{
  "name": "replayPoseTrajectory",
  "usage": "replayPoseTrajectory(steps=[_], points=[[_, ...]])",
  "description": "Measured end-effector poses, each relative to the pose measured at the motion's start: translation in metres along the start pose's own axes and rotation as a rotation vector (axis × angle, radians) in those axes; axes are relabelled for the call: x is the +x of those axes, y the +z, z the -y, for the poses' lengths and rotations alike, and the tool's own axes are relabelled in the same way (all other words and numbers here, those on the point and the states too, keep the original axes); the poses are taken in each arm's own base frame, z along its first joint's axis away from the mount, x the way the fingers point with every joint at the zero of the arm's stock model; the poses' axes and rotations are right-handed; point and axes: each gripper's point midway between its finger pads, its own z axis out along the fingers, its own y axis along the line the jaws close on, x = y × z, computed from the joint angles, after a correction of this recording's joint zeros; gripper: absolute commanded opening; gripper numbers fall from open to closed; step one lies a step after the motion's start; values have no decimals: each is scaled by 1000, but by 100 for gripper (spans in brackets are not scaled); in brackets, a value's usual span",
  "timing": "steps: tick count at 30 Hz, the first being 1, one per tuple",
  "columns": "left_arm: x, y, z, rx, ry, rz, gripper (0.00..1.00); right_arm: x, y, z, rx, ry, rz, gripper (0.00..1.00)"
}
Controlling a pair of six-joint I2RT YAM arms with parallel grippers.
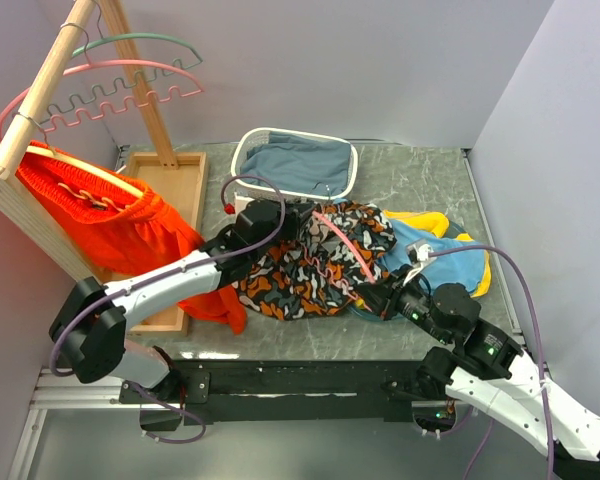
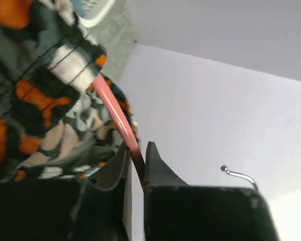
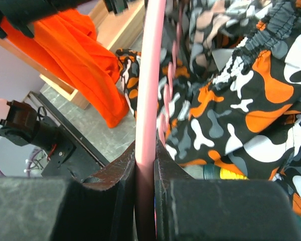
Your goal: Place the shorts on the hanger
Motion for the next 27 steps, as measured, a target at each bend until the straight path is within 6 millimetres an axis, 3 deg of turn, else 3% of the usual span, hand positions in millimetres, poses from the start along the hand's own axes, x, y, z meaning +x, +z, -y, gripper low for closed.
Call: replayPoseTrajectory(steps=[1,3,6,9,14,17,22,27], points=[[1,0,6,15,-22,-2,1,1,0,0,2,0,-4,23],[1,-1,16,42,-47,-4,1,1,0,1,7,1,-4,50],[4,-1,13,38,8,-11,1,-4,-1,1,27,21,-3,65],[3,0,-1,10,50,-5,1,-29,-10,-7,33,48,38,74],[0,0,-20,-25,102,2,1,-82,-33,-15,88,128,148,78],[1,-1,-21,-23,118,-1,1,-102,-29,-7,201,160,155,79],[5,-5,-20,-12,135,-10,1,-116,26,16,431,147,43,66],[7,-13,-10,19,146,-15,1,-95,75,74,646,148,-120,61]])
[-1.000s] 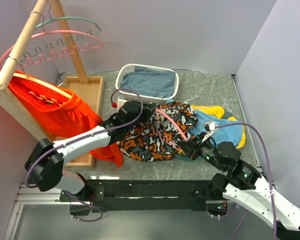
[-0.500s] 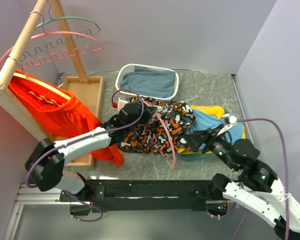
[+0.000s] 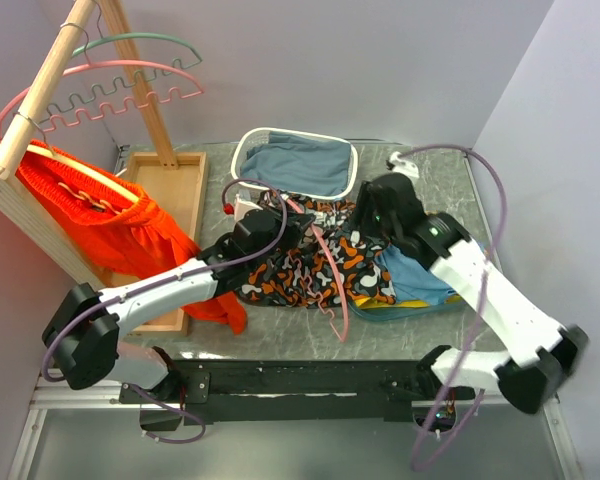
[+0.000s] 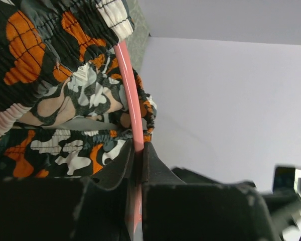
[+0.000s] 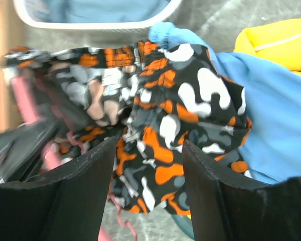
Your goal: Place the shorts on the hanger
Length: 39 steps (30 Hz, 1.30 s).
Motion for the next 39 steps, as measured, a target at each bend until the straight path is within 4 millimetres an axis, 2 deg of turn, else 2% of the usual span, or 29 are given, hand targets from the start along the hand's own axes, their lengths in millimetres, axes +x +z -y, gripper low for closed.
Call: replayPoseTrajectory(steps=[3,9,15,20,22,23,25,26,27,28,29,33,36,39], points=[[1,-3,7,25,-3,-3,1,-1,19,-3,56,-29,-54,61],[2,-4,9,38,1,-6,1,-13,32,-11,90,-56,-60,62],[7,-5,11,51,15,-17,1,3,52,1,175,-102,-114,64],[10,-6,13,59,20,-23,1,19,69,8,225,-133,-166,57],[10,-7,14,62,24,-22,1,19,73,11,234,-133,-172,49],[9,-7,14,63,25,-19,1,18,74,14,239,-129,-170,38],[8,-9,17,70,29,-15,1,13,75,19,249,-121,-163,29],[8,-10,18,74,28,-14,1,12,76,21,251,-119,-160,16],[7,-11,19,77,30,-13,1,13,77,23,254,-115,-158,9],[7,-11,20,79,31,-11,1,13,77,26,258,-120,-160,2],[6,-12,21,82,32,-10,1,16,77,28,260,-118,-161,0],[4,-12,24,87,30,3,1,24,68,37,259,-118,-162,0],[2,-12,35,105,23,14,1,30,51,48,241,-106,-141,0],[-2,-15,61,152,5,26,1,35,23,58,200,-77,-103,0]])
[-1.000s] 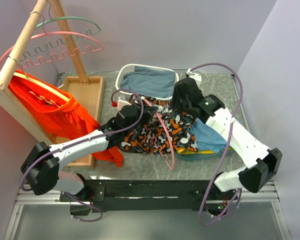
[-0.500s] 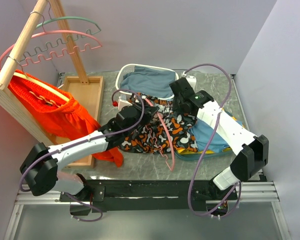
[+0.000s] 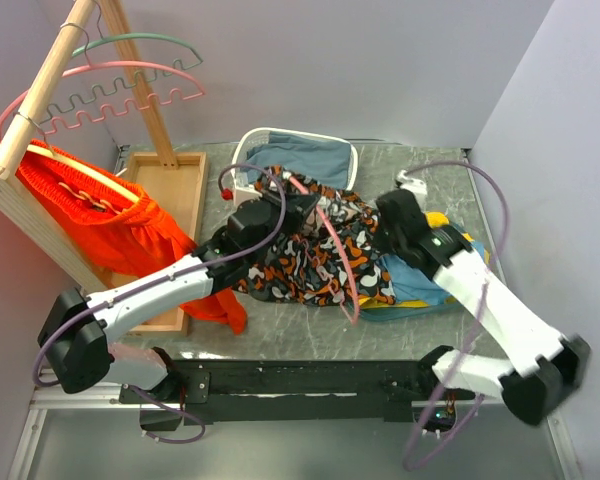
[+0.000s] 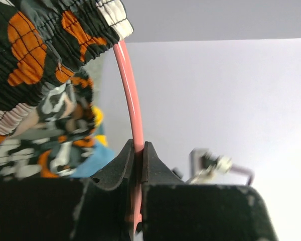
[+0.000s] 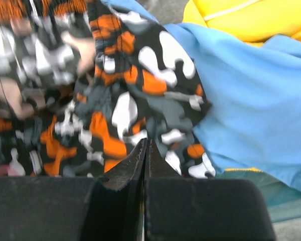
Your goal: Place the shorts on the hanger
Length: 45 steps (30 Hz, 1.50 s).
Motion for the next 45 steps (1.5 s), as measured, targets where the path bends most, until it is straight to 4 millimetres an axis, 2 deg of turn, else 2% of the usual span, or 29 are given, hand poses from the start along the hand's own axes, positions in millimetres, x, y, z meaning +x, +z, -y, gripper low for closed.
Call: replayPoseTrajectory(steps=[4,6,7,9,10,14,19,23,26,27,28,31,34,37,40,45], points=[[-7,-1,44,87,-33,22,1,-4,-32,6,-92,61,79,0],[-10,-2,64,123,-46,29,1,-9,-43,6,-126,82,109,11],[-11,-2,70,136,-51,31,1,-11,-45,5,-136,91,121,25],[-13,-3,79,160,-60,35,1,-16,-46,3,-142,99,132,31],[-13,-3,79,162,-61,35,1,-19,-45,1,-137,96,129,37],[-12,0,74,149,-57,34,1,-39,-30,-19,-136,95,116,47],[-12,0,72,145,-51,34,1,-52,-6,-38,-122,89,83,54],[-12,0,72,145,-46,34,1,-53,18,-41,-82,84,51,57],[-12,0,72,145,-44,34,1,-50,31,-36,-44,82,34,54],[-12,0,72,145,-42,34,1,-49,34,-34,-34,83,31,49],[-12,0,72,145,-39,34,1,-49,35,-32,-26,83,31,33],[-12,0,72,146,-32,35,1,-47,38,-26,-5,77,33,2],[-13,0,74,155,-33,37,1,-35,40,-18,9,76,30,0],[-16,0,78,169,-40,43,1,-20,34,-7,4,78,26,0],[-18,0,82,185,-51,47,1,-14,16,-1,-35,95,47,0],[-20,0,94,234,-81,52,1,-17,-17,-4,-172,150,123,0]])
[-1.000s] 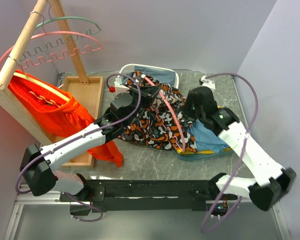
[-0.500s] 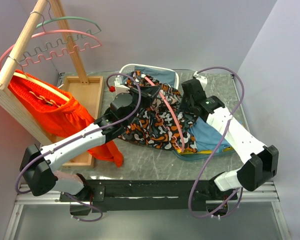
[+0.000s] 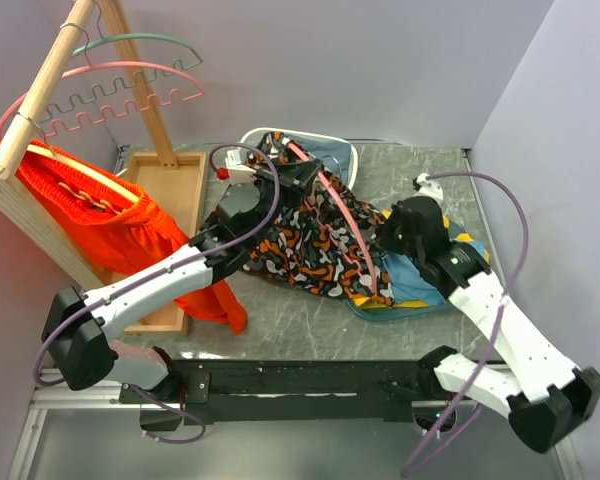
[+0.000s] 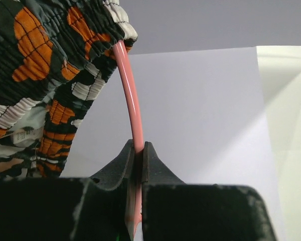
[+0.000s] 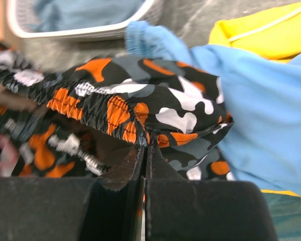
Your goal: Place the shorts on the hanger
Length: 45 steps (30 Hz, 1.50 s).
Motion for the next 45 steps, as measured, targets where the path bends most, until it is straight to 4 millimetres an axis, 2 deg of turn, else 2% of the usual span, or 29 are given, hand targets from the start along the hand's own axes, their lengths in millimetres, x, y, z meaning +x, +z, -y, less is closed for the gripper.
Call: replayPoseTrajectory(steps=[5,12,16,26,34,45], points=[[2,8,9,34,-27,0,1,4,-15,-7,-83,27,10,0],[6,13,27,86,-60,-15,1,17,-14,-15,-137,20,-22,0],[5,14,32,105,-67,-12,1,18,-17,-19,-161,18,-28,0],[2,29,39,163,-85,-31,1,15,-36,-20,-200,33,-13,0],[5,28,54,193,-69,-60,1,7,-49,-20,-219,70,22,0],[6,28,55,203,-31,-61,1,1,-61,-14,-198,124,45,0]])
